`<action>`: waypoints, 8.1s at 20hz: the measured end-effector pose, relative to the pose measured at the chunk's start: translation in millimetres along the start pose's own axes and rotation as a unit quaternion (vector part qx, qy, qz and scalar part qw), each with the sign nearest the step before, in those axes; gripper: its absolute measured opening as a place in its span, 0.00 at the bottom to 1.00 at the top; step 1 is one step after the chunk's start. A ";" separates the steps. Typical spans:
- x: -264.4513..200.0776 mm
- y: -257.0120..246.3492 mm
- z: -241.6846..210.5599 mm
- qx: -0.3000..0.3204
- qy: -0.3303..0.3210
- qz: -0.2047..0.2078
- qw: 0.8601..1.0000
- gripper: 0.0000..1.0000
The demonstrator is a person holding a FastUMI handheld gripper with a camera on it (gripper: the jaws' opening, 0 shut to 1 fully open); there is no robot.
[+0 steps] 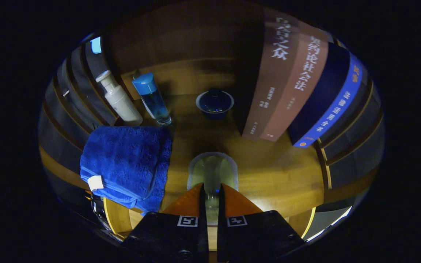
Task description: Pull open the drawer, take out the items inside it, and place them on the countertop above the cabinet.
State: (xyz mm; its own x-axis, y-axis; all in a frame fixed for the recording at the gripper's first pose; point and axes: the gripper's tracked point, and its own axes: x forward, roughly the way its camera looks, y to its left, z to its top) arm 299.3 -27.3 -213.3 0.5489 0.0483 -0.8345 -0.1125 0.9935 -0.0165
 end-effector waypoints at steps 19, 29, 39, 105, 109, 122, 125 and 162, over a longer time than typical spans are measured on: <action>-69.0 11.1 21.8 -0.023 -0.165 0.021 0.986 0.99; -219.4 42.9 -41.4 -0.013 -0.376 0.080 0.923 0.99; -297.4 34.3 -190.5 0.017 -0.505 0.023 0.863 0.99; 4.8 29.6 -139.8 -0.018 -0.395 -0.046 0.917 1.00; 3.9 30.1 -138.5 -0.027 -0.399 -0.049 0.915 0.99; -173.8 58.9 -153.6 -0.043 -0.434 -0.016 0.900 0.99; -222.0 56.1 -157.9 -0.023 -0.438 -0.013 0.899 0.99; -393.1 75.0 -221.6 -0.008 -0.484 0.020 0.875 0.97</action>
State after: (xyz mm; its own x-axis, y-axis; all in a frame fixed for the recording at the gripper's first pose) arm -108.4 5.4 -8.6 0.9878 0.1543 0.0228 -0.1541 0.9880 -0.0125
